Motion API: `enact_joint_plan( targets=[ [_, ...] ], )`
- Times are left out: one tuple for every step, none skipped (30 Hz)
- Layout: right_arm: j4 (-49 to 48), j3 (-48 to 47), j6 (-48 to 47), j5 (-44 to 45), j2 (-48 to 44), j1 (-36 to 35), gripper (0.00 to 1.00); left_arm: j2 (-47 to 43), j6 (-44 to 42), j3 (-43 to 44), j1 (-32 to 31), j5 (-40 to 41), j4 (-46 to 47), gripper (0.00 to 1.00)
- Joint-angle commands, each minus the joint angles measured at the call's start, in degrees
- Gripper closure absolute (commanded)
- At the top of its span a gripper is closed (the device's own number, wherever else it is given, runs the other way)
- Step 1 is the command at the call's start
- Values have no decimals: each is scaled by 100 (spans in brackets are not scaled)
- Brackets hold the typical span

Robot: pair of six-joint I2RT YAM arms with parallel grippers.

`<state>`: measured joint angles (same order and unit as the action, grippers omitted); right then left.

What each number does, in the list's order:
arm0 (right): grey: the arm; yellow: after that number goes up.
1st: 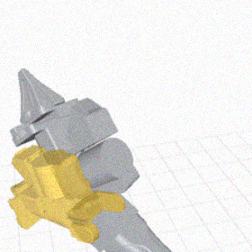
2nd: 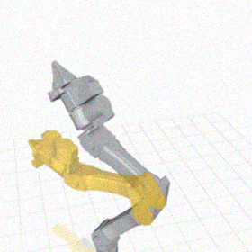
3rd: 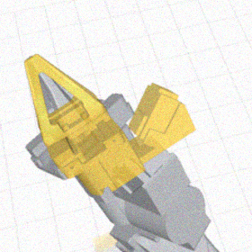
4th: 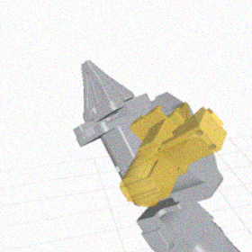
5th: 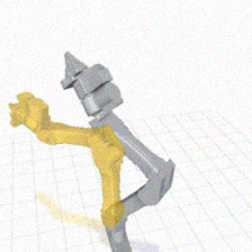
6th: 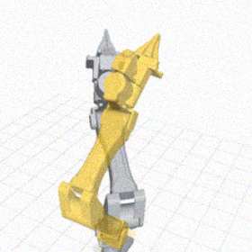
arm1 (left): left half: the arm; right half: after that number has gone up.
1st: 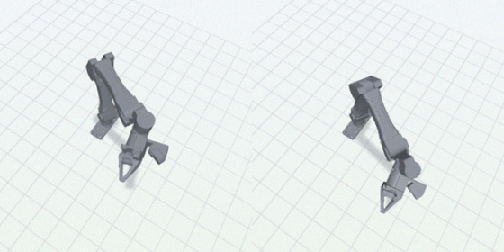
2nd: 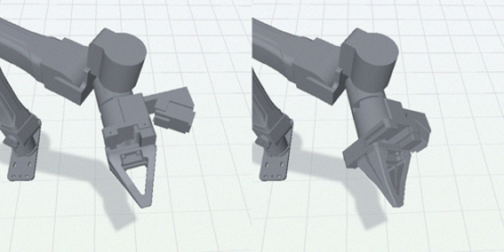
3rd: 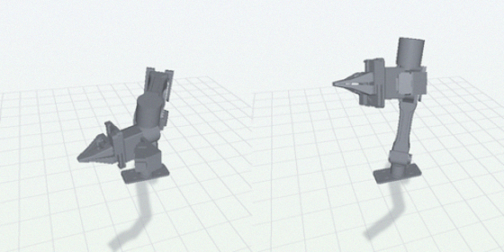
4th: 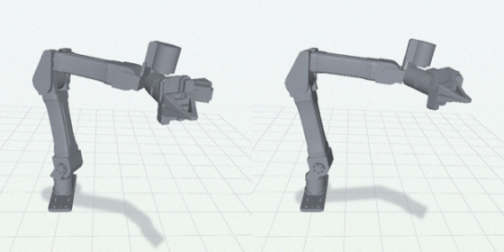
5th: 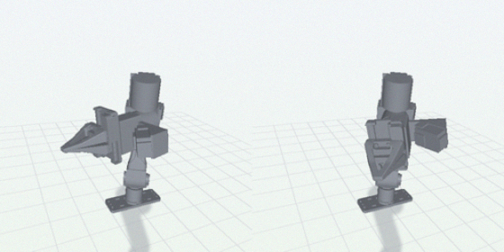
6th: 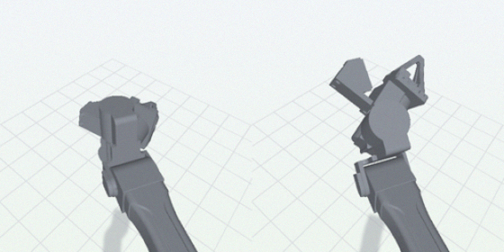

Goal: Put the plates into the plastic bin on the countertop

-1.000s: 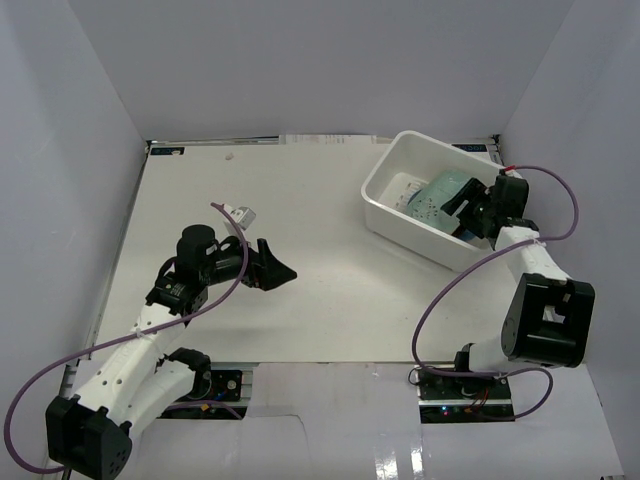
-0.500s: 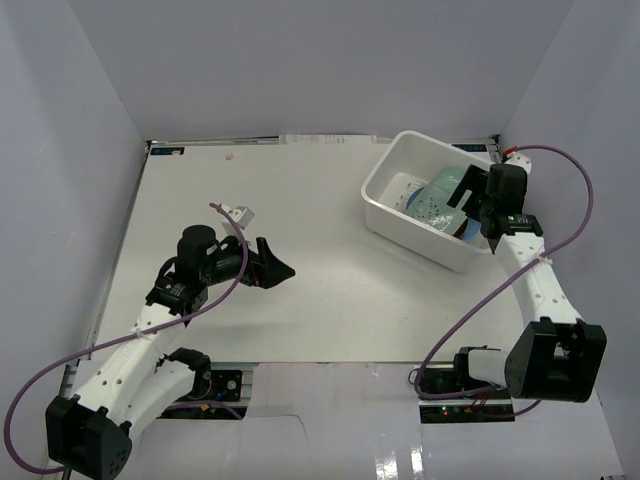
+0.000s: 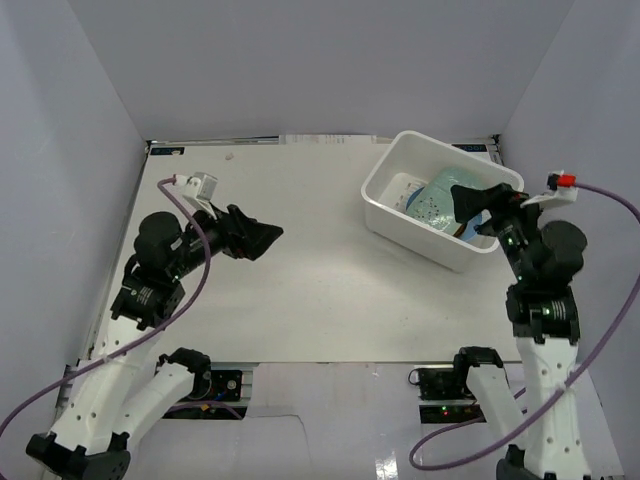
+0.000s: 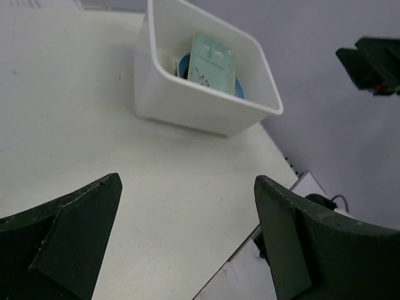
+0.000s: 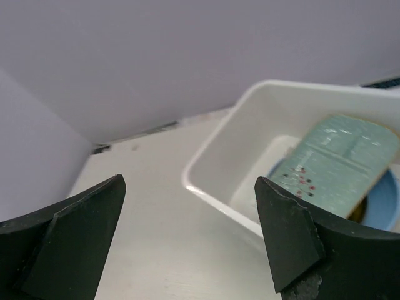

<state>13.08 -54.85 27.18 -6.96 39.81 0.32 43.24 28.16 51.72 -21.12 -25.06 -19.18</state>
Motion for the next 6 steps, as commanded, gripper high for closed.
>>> enact_joint_plan(
  targets=[
    [-946,457,797,-1184,-850,-23,10,-255,321,548,-14,475,63,2],
    [-956,527,972,-1220,-1183,-23,10,-333,321,601,-14,493,55,2],
    [-974,650,1026,-1246,-1317,-23,10,-386,304,645,-23,528,37,2],
    [-974,677,1026,-1307,-1431,-23,10,-439,304,672,-15,589,-41,2],
    [-835,677,1000,-1316,-1572,-23,10,-518,321,646,-14,651,-59,2],
    [-720,651,904,-1308,-1608,-23,10,-684,408,602,-14,773,-42,2]
  ],
)
